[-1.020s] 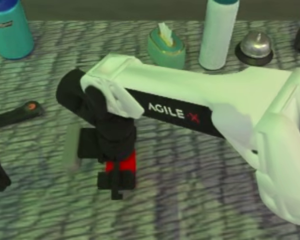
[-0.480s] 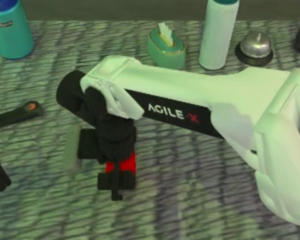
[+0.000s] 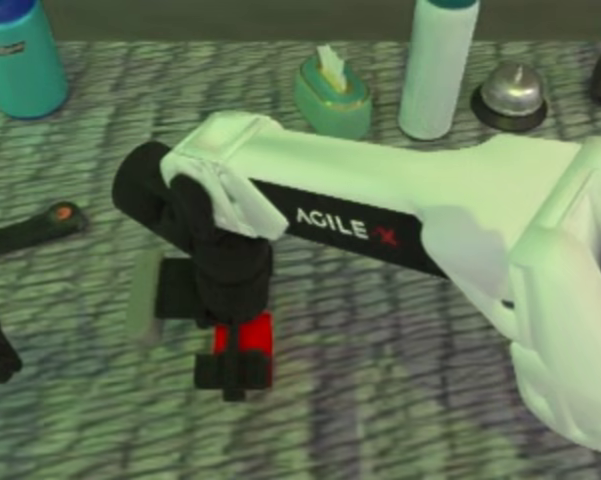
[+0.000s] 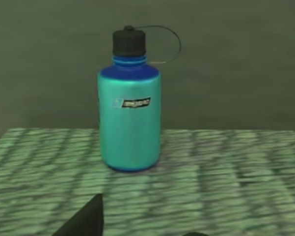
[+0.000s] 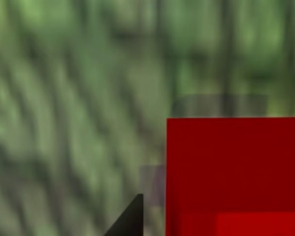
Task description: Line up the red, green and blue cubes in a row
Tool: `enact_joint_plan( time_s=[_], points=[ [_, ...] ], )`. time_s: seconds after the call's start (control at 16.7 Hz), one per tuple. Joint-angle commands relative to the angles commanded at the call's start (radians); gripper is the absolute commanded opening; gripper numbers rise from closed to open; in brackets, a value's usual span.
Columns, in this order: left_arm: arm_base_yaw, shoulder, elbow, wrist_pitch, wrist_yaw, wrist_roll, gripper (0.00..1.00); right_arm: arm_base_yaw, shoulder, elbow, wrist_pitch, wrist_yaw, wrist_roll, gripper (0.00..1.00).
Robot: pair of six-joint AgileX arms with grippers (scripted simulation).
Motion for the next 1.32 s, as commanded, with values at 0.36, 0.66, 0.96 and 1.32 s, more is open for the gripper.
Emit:
enact_joint_plan(
  time_s=[0.36, 0.66, 0.96, 1.32],
  points=[
    [0.000, 0.000, 0.000, 0.000, 0.000, 0.000, 1.00, 0.000, 0.000, 0.000, 0.000, 0.000, 0.000, 1.00],
    [0.000, 0.000, 0.000, 0.000, 0.000, 0.000, 1.00, 0.002, 0.001, 0.017, -0.018, 0.000, -0.003, 1.00],
    [0.000, 0.000, 0.000, 0.000, 0.000, 0.000, 1.00, 0.004, -0.005, 0.188, -0.201, 0.000, -0.003, 1.00],
    [0.000, 0.000, 0.000, 0.000, 0.000, 0.000, 1.00, 0.005, -0.013, 0.253, -0.267, 0.000, -0.003, 1.00]
  ],
)
